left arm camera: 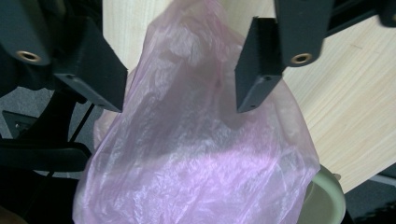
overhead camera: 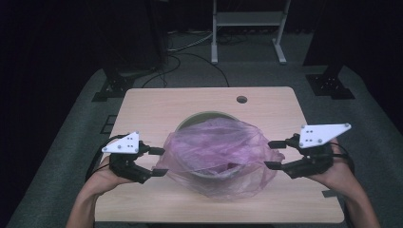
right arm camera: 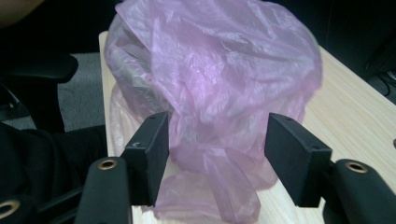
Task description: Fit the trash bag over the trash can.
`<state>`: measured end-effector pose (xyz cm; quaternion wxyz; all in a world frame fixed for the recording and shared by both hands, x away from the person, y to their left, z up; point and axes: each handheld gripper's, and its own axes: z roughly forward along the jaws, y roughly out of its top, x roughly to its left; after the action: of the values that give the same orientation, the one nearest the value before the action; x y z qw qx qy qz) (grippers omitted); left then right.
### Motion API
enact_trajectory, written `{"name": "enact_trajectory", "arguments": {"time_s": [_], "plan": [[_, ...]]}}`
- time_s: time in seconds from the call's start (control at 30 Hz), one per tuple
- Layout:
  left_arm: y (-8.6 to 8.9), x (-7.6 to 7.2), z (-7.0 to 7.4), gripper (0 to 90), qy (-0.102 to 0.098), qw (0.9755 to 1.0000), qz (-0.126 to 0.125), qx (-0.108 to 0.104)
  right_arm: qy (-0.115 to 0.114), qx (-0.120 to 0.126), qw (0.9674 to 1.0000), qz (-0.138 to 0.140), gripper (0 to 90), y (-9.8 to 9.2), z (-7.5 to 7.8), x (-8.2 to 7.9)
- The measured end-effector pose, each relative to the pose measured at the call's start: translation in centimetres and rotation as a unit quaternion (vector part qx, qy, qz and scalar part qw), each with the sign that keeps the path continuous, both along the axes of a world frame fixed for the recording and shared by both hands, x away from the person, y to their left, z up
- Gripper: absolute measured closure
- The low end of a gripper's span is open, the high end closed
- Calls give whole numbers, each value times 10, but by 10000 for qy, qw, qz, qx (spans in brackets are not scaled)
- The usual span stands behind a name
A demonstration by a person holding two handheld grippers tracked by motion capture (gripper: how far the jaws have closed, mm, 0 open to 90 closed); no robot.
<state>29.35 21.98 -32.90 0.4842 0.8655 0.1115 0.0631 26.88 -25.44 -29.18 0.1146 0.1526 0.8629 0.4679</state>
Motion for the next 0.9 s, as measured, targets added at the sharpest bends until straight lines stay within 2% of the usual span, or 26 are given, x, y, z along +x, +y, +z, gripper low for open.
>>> {"name": "enact_trajectory", "arguments": {"time_s": [0.13,0.2,0.23,0.33,0.43,0.53,0.7,0.9], "plan": [[-4,4,0,507,-139,9998,28,118,-30,-195,9998,-32,456,13,-4,9],[-5,6,0,578,-178,9998,53,112,-63,-305,9995,-62,496,18,-6,13],[-4,7,0,632,-213,9997,67,99,-88,-329,9994,-97,571,21,-7,15],[-3,11,0,735,-225,9997,119,20,-99,-369,9991,-179,717,26,-9,20],[-2,15,2,823,-259,9995,152,-35,-24,-427,9989,-203,872,31,-10,25],[0,19,5,849,-277,9993,203,-129,51,-401,9990,-189,894,31,-10,29],[2,28,14,885,-323,9985,344,-291,115,-162,9995,-262,899,27,-3,34],[-5,46,21,899,-340,9968,609,-398,228,183,9983,-509,899,27,0,53]]}}
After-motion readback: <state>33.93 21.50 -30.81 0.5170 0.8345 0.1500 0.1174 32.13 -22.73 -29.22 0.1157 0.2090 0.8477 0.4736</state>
